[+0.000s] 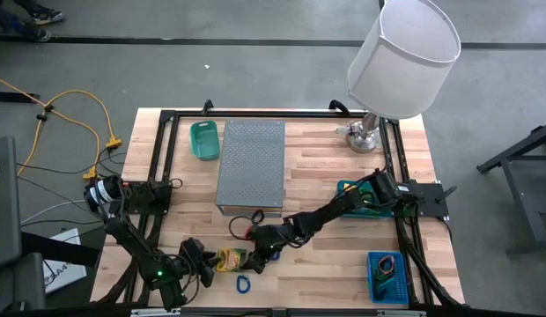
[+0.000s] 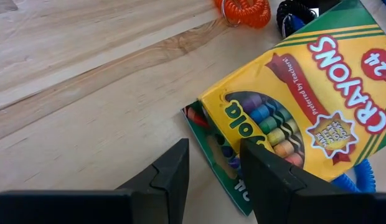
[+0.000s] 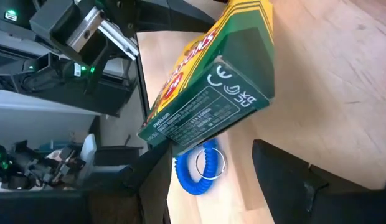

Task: Pick & Place Office Desk Supplies
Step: Put the crayon box into the blue bin

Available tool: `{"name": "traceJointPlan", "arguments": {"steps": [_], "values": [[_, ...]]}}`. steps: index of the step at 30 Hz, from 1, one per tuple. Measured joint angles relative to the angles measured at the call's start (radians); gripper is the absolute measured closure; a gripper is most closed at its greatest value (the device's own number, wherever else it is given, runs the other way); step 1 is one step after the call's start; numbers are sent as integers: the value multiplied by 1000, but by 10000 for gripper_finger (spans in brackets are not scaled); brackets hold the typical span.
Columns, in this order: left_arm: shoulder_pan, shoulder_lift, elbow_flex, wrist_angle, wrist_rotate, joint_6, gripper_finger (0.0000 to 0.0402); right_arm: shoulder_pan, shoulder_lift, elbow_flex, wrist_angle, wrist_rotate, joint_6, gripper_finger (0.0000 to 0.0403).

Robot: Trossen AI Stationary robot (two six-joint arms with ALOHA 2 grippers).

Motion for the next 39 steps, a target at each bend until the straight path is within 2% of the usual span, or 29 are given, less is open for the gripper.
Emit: {"name": "traceJointPlan", "arguments": {"steps": [39], "values": [[-5,0,1,3,5,18,270,-40,-7,-1,89,-69,51,192]]}}
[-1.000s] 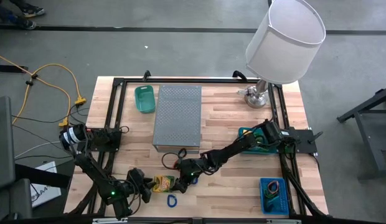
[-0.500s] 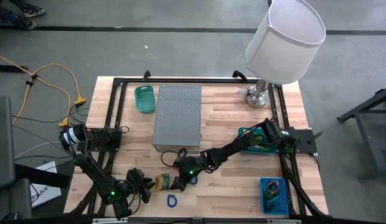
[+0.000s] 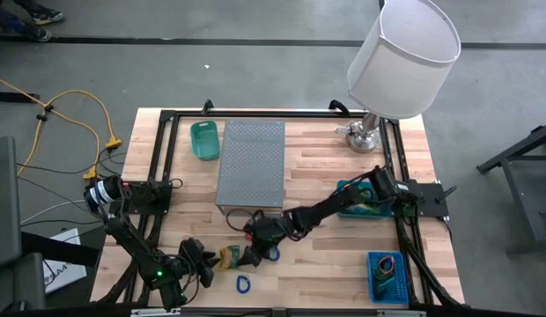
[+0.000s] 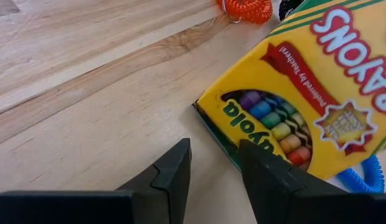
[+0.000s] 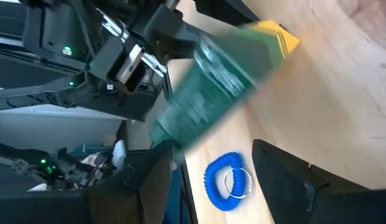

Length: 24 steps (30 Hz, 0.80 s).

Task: Pick & Place Office Desk Supplies
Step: Put the crayon box into the blue bin

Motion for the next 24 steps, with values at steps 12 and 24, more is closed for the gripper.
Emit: {"name": "traceJointPlan", "arguments": {"steps": [12,24], "values": [[0,0,0,0,0,0,270,-1,0,0,12,-22,0,192],[0,0,0,0,-1,-2,270,-13,-1,0,12,3,32,192]]}}
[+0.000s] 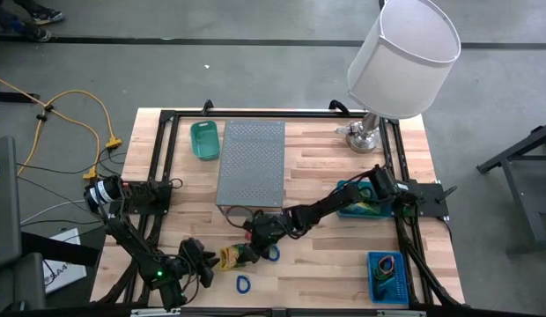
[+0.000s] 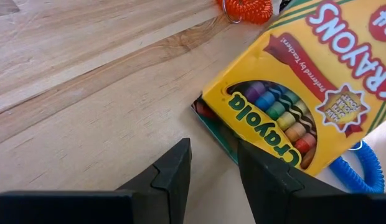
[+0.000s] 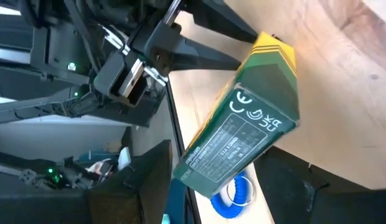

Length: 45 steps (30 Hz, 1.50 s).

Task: Pick & Place Office Desk Supplies
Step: Put the crayon box into the blue bin

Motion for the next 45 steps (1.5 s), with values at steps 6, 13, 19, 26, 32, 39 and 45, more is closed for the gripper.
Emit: {"name": "traceJointPlan", "arguments": {"steps": [6,13,19,26,32,39,45], "values": [[0,0,0,10,-15,14,270,0,-1,0,-22,4,5,192],[-1,0,2,13,-27,26,270,0,-1,0,-61,25,3,192],[-1,0,2,23,-43,38,270,0,-1,0,-83,29,2,192],[-1,0,2,30,-63,39,270,0,-1,0,-85,29,2,192],[-1,0,2,40,-80,45,270,0,-1,0,-90,49,2,193],[0,1,2,58,-94,82,270,0,-1,0,-90,48,2,233],[0,-24,0,70,-129,193,270,1,-1,0,-90,45,2,267]]}}
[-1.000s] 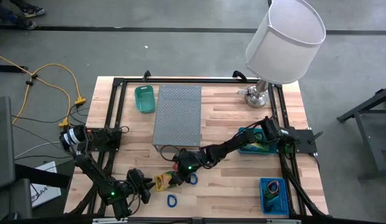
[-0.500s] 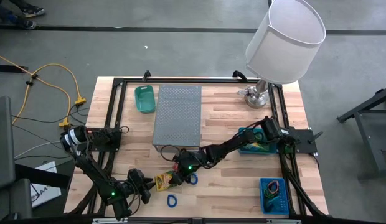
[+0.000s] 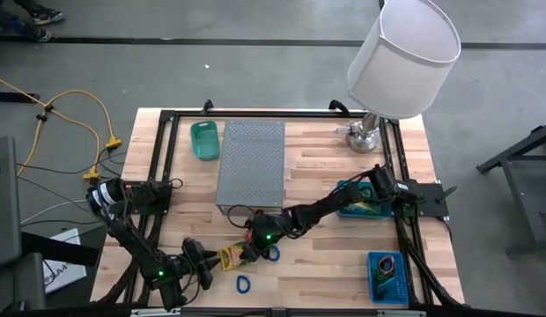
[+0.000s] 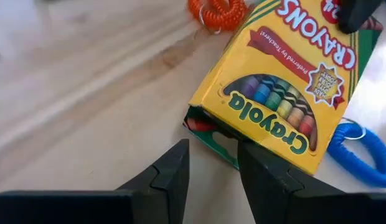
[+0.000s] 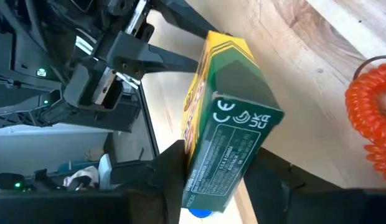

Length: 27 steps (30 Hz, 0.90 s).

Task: Pick & Place Office Desk Supplies
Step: Put the crayon box into the blue bin

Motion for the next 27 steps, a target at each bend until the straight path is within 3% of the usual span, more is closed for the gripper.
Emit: {"name": "traceJointPlan", "arguments": {"steps": [13,27], "values": [[0,-129,-1,-9,-125,437,270,9,0,0,5,-17,-40,295],[-6,-147,-1,-8,-124,485,270,23,0,0,24,32,-87,297]]}}
